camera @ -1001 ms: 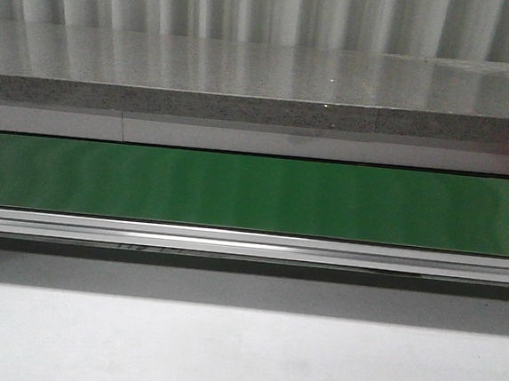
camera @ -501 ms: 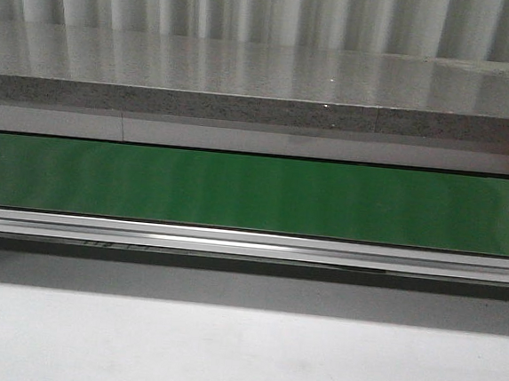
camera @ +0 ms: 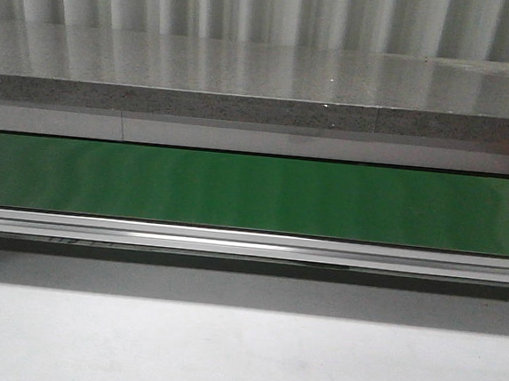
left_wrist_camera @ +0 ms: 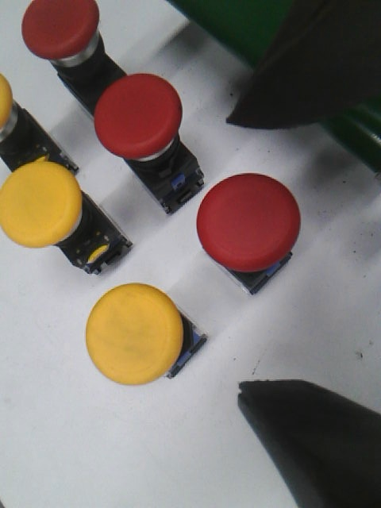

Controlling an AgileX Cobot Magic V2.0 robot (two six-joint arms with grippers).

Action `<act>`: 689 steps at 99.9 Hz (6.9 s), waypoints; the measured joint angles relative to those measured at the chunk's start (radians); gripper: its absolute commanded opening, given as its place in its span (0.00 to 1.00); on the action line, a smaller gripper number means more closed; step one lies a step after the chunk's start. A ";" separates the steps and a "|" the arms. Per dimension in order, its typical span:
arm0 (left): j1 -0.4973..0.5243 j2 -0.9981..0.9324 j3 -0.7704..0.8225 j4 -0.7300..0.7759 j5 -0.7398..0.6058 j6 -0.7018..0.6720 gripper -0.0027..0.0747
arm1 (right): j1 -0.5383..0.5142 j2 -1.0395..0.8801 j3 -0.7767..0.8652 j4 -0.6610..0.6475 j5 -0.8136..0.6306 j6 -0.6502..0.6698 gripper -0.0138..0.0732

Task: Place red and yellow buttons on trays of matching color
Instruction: 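Lower the left gripper onto another red-capped button and grasp it, then carry the red button over the green belt with the left gripper, then set the red button on the belt and open the left gripper, then lower the left gripper onto a yellow-capped button and grasp it, then set the yellow button on the belt and open the left gripper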

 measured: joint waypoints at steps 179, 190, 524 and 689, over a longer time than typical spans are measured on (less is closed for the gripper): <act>-0.236 -0.114 -0.236 -0.002 0.192 0.329 0.01 | 0.000 0.000 0.000 0.000 0.000 -0.005 0.08; -0.279 -0.114 -0.240 -0.006 0.206 0.336 0.01 | 0.000 0.000 0.000 0.000 0.000 -0.007 0.08; 0.130 0.230 -0.198 -0.010 0.052 0.341 0.01 | 0.000 0.000 0.000 0.000 0.000 -0.008 0.08; -0.328 0.061 -0.212 -0.032 0.203 0.445 0.91 | 0.000 0.000 0.000 0.000 0.000 -0.008 0.08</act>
